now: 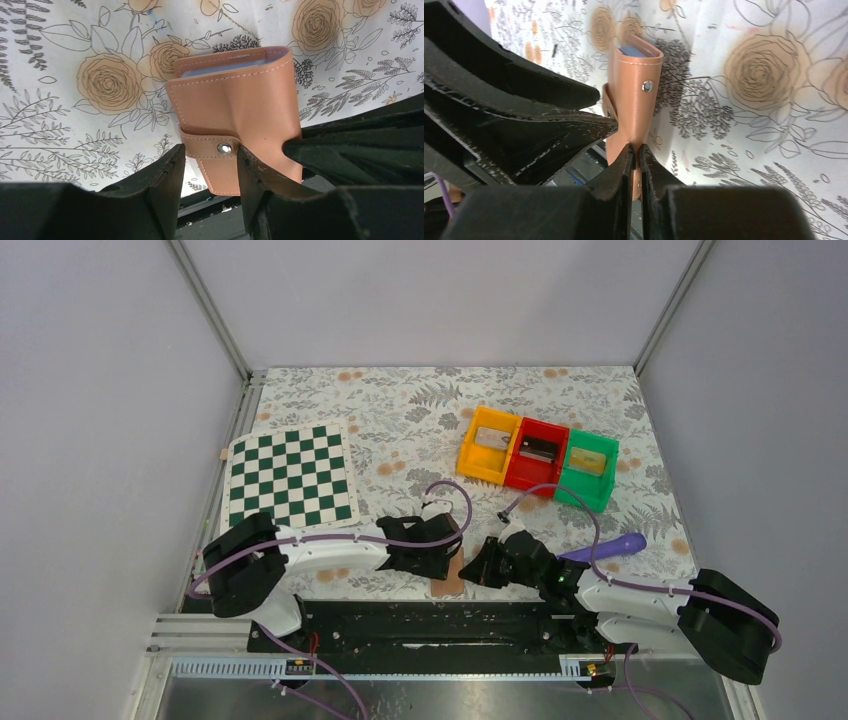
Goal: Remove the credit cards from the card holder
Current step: Open the card holder at the center of the board.
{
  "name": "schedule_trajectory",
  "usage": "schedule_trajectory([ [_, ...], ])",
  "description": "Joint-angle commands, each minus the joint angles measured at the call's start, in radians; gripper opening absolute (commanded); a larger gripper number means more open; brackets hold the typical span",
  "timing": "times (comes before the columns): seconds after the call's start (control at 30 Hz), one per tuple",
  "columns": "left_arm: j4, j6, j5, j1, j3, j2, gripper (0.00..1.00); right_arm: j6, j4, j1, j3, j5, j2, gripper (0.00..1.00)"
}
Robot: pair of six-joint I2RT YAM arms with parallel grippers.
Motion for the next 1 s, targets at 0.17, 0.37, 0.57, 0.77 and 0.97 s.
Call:
schedule_trajectory([
  [0.17,0.011,-0.014,0.006,-0.015,0.031,0.060,0.46,-0.011,0.043,0.008,0.026,0.026,0.004,0.00],
  [0.37,0.008,-0.009,0.005,-0.025,0.063,0.063,0.55,-0.017,0.053,0.008,0.027,0.017,0.018,0.00],
  [0.57,-0.022,-0.021,-0.012,-0.045,0.117,0.053,0.47,-0.011,0.056,0.008,0.011,0.025,0.004,0.00],
  [0.77,-0.036,-0.031,-0.040,-0.045,0.120,0.063,0.40,-0.011,0.052,0.008,0.012,0.026,0.000,0.00],
  [0.97,-0.055,-0.041,-0.049,-0.047,0.102,0.086,0.41,-0.011,0.052,0.008,0.010,0.026,-0.005,0.00],
])
